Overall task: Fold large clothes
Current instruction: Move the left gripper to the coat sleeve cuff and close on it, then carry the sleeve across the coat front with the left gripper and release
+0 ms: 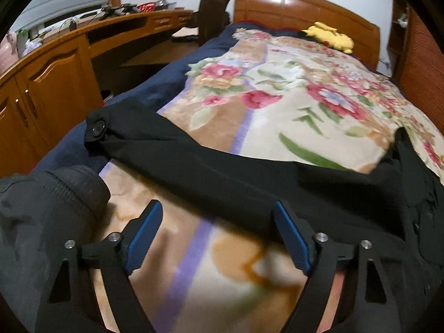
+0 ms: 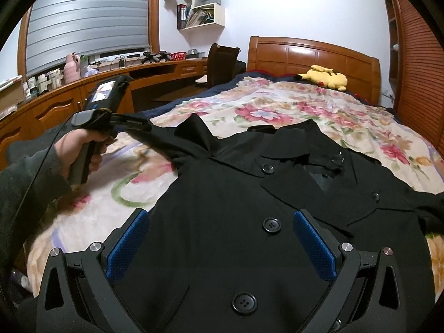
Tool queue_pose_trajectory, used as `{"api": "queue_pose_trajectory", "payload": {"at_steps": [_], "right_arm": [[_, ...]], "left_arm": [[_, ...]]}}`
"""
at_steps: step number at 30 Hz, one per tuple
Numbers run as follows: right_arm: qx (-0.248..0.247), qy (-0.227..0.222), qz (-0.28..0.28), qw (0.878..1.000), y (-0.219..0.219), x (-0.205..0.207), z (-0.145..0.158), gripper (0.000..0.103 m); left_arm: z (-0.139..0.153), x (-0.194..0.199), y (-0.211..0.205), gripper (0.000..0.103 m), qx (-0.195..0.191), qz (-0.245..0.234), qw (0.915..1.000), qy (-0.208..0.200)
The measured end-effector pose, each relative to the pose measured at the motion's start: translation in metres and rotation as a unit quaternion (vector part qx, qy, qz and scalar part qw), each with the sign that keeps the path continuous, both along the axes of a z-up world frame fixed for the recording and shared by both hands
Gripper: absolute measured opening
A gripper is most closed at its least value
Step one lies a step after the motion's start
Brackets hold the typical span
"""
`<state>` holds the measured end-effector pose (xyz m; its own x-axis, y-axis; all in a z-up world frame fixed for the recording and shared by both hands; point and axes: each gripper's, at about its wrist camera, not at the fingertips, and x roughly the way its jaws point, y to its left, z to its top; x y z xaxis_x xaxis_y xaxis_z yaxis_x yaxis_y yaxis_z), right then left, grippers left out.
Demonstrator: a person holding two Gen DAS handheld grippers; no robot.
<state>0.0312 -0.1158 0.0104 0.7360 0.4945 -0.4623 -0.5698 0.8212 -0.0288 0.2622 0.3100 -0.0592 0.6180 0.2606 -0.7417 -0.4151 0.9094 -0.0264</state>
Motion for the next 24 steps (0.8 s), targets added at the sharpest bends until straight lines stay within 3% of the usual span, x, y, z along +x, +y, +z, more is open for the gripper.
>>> {"api": "queue_pose_trajectory", "payload": {"at_steps": [7, 10, 13, 14, 15, 20, 24], "right_arm": [[-0.002, 0.005, -0.007, 1.0, -0.003, 0.001, 0.001, 0.103], [-0.004, 0.008, -0.007, 1.0, -0.002, 0.0, 0.0, 0.103], [-0.006, 0.004, -0.007, 1.0, -0.004, -0.004, 0.003, 0.103], [-0.005, 0.002, -0.008, 1.0, -0.006, -0.005, 0.004, 0.103], [-0.005, 0.0, -0.01, 1.0, -0.008, -0.006, 0.005, 0.103], [-0.006, -0.003, -0.015, 1.0, -0.02, -0.011, 0.004, 0.103], [-0.008, -0.015, -0.02, 1.0, -0.03, -0.021, 0.01, 0.103]], "left_arm": [[-0.023, 0.015, 0.008, 0.072, -0.034, 0.016, 0.9985, 0.04], [-0.031, 0.016, 0.008, 0.053, -0.063, 0.005, 0.9973, 0.038], [-0.028, 0.015, 0.006, 0.023, -0.084, -0.012, 0.9958, 0.032], [-0.025, 0.015, 0.002, 0.012, -0.081, -0.022, 0.996, 0.031], [-0.022, 0.016, -0.003, 0.008, -0.071, -0.027, 0.9965, 0.032], [0.013, -0.001, -0.041, 0.005, 0.01, -0.054, 0.9984, 0.008], [0.049, -0.026, -0.081, 0.005, 0.047, -0.094, 0.994, -0.03]]}}
